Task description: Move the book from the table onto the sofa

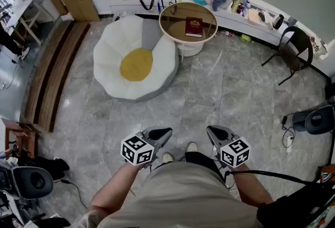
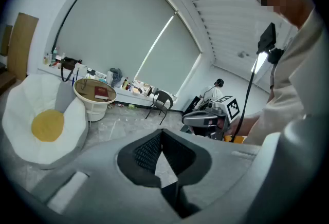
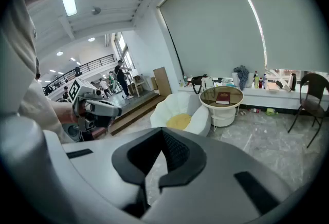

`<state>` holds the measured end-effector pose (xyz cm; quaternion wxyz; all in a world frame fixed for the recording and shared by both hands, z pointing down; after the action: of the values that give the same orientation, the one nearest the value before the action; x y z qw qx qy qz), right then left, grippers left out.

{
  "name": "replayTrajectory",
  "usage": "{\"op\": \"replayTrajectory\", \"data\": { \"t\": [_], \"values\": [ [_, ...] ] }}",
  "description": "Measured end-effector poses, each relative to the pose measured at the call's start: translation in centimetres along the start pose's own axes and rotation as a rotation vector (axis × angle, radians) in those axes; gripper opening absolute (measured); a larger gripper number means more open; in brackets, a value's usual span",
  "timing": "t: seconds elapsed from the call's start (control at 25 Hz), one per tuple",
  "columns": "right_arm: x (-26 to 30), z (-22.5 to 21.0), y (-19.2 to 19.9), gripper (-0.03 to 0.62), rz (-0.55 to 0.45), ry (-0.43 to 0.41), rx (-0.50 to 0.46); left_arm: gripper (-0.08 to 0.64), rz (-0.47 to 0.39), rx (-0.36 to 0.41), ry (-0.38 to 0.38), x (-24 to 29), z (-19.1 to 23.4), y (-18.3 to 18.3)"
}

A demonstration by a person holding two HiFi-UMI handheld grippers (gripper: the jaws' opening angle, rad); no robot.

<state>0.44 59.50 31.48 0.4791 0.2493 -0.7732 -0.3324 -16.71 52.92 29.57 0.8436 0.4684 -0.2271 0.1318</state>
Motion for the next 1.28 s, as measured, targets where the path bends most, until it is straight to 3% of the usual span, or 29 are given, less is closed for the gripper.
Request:
{"op": "replayTrajectory", "data": {
  "t": [0.28, 0.44, 0.64, 0.96, 1.0, 1.04, 1.08, 1.28],
  "values": [
    [-1.8, -6.9, -3.4, 0.011, -0.014, -0.027, -0.021, 0.009, 0.005, -0.009, -0.058, 4.7, -0.9, -4.7],
    [-1.4, -11.2, -4.2, 0.011, -0.015, -0.037, -0.028, 0.009, -0.006, 0.023, -0.092, 7.6, -0.2, -7.7],
    [0.0, -15.7, -5.5, 0.012, -0.003, -0.027, 0.043, 0.009, 0.030, 0.024, -0.070, 10.6, 2.0, -11.2],
    [7.7, -22.6, -10.5, 0.012, -0.007, 0.038, 0.146, 0.011, 0.052, 0.060, -0.006, 15.6, 13.8, -17.8],
    [9.0, -23.4, -11.4, 0.037, -0.003, 0.051, 0.163, 0.016, 0.059, 0.060, 0.010, 16.2, 15.6, -18.8],
    [10.3, -24.3, -12.5, 0.125, 0.003, 0.067, 0.174, 0.036, 0.069, 0.060, 0.029, 16.8, 17.4, -19.8],
    [11.6, -25.2, -13.6, 0.160, 0.007, 0.085, 0.179, 0.070, 0.081, 0.062, 0.049, 17.3, 19.2, -20.7],
    [17.9, -31.4, -19.3, 0.160, -0.015, 0.160, 0.220, 0.146, 0.142, 0.093, 0.117, 21.1, 27.8, -25.7]
  ]
}}
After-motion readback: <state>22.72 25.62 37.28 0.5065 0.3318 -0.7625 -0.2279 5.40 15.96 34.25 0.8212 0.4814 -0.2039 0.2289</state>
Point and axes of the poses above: the fingertips, and each gripper's own axes: x forward along the fingers, z to its left, y out of its underside, the point moved 3 cm from there along -x, backward along the fingers, and after that the axes turned 7 degrees about z, right-handed, at the moved point
